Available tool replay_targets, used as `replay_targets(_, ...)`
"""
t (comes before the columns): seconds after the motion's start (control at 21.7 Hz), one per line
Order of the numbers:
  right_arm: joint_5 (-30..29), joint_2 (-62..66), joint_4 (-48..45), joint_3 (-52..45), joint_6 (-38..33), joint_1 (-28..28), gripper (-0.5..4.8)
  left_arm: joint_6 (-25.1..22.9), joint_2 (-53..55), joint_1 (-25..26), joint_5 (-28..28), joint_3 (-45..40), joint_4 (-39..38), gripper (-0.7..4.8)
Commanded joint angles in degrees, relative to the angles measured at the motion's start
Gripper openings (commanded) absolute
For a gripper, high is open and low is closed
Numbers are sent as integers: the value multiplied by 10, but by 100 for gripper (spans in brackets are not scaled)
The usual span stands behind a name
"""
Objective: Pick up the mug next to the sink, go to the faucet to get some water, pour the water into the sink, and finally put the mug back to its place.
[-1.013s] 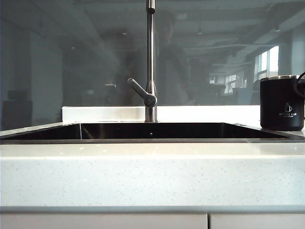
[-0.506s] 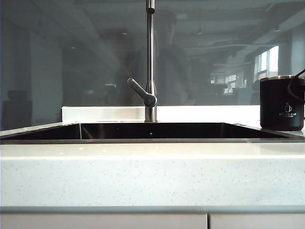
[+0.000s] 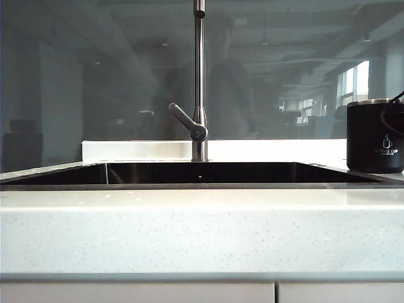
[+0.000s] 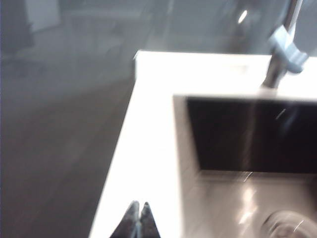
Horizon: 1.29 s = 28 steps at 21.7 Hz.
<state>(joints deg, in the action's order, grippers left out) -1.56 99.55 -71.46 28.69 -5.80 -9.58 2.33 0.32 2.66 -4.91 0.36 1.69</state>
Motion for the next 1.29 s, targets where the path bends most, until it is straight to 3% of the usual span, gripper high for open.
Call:
replay_targets(0.05,-2,-21,-52,8,-48,14,-5,44,4,1,-18,2,128,-6)
replay_targets(0.18,-37,-69,49,59,-78,54,-4,91,57,1,-18,3,205,-6)
replay_targets(0.32,-63,-103,205,143,-77,111,-4,91,134,1,-18,4,274,-6)
replay_targets(0.51,-82,-97,447,302,-66,199,-4,114,306,1,-37,36,396,-6)
replay_targets(0.55,-70,-80,503,360,-20,229,-4,110,386,1,-51,65,429,-6)
replay_targets(0.64,-51,-41,541,440,21,268,-4,95,525,1,-79,117,493,-6)
replay_targets(0.78,-26,3,573,520,21,297,-4,88,710,1,-134,196,587,-6)
replay_targets(0.92,4,50,591,596,28,311,-4,131,930,1,-229,335,681,-2)
replay_targets(1.1,16,70,594,645,21,311,-4,175,1099,0,-325,507,687,7)
replay_targets(1.29,19,74,575,670,10,310,-4,225,1244,-11,-385,695,674,129)
